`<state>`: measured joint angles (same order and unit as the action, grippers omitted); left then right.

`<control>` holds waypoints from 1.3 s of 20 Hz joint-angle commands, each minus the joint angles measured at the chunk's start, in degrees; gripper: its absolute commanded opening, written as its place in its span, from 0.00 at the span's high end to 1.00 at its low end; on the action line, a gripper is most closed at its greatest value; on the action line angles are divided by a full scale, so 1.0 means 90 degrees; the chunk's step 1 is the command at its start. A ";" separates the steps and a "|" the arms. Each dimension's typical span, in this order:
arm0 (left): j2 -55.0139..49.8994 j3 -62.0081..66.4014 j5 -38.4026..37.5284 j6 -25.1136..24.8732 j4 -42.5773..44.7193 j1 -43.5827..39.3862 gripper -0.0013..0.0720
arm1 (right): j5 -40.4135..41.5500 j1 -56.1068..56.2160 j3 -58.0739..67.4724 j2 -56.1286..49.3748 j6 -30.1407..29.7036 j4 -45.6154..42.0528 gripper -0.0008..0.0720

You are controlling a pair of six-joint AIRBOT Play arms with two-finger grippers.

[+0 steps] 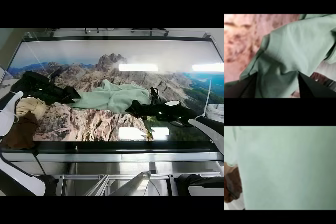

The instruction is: Fold the shirts.

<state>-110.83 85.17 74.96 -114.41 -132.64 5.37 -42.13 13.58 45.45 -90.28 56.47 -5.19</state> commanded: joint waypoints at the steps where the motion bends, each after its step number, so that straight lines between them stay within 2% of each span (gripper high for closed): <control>1: -0.0797 0.0799 0.0520 0.0056 0.0126 -0.0415 0.42 | -0.0039 0.0010 0.0068 -0.0066 -0.0379 0.0486 0.96; 2: -0.0937 0.1022 0.0707 0.0053 0.0126 -0.0522 0.73 | -0.0078 0.0012 0.0068 -0.0063 -0.0379 0.0488 0.96; 3: -0.1059 0.1246 0.0923 0.0049 0.0121 -0.0600 0.99 | -0.0119 0.0012 0.0068 -0.0063 -0.0379 0.0486 0.96; 7: -0.1151 0.2040 0.1545 0.0058 0.0012 -0.0736 0.96 | -0.0369 0.0007 0.0087 -0.0024 -0.0503 0.0493 0.97; 10: -0.0794 0.2769 0.1977 0.0155 -0.0517 -0.0491 0.96 | -0.1168 -0.0340 0.0328 0.0539 -0.0816 0.0595 0.97; 12: -0.0219 0.3254 0.1851 0.0226 -0.0758 -0.0163 0.96 | -0.1831 -0.1054 0.0721 0.1326 -0.0828 0.0857 0.97; 14: 0.0573 0.3665 0.1401 0.0228 -0.1197 0.0250 0.96 | -0.2266 -0.2120 0.1224 0.2237 -0.0959 0.1613 0.97; 17: 0.2169 0.3439 0.0148 0.0214 -0.1591 0.0950 0.96 | -0.2178 -0.4029 0.1868 0.3388 -0.0971 0.2645 0.97; 19: 0.3026 0.3189 0.0063 0.0206 -0.1588 0.1438 0.96 | -0.2191 -0.5297 0.1928 0.4041 -0.0967 0.3461 0.96; 22: 0.3803 0.3024 0.0459 0.0165 -0.1600 0.1877 0.96 | -0.2822 -0.6363 0.1926 0.4634 -0.0772 0.3534 0.96; 25: 0.4371 0.2781 0.0559 -0.0027 -0.1535 0.1902 0.96 | -0.3920 -0.6334 0.1926 0.4765 -0.0753 0.3390 0.96; 26: 0.4483 0.2688 0.0549 -0.0027 -0.1540 0.1906 0.96 | -0.4097 -0.6292 0.1923 0.4758 -0.0576 0.3007 0.96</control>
<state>-75.29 111.24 80.09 -113.54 -147.13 21.34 -71.70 -40.86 62.52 -49.30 49.47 24.03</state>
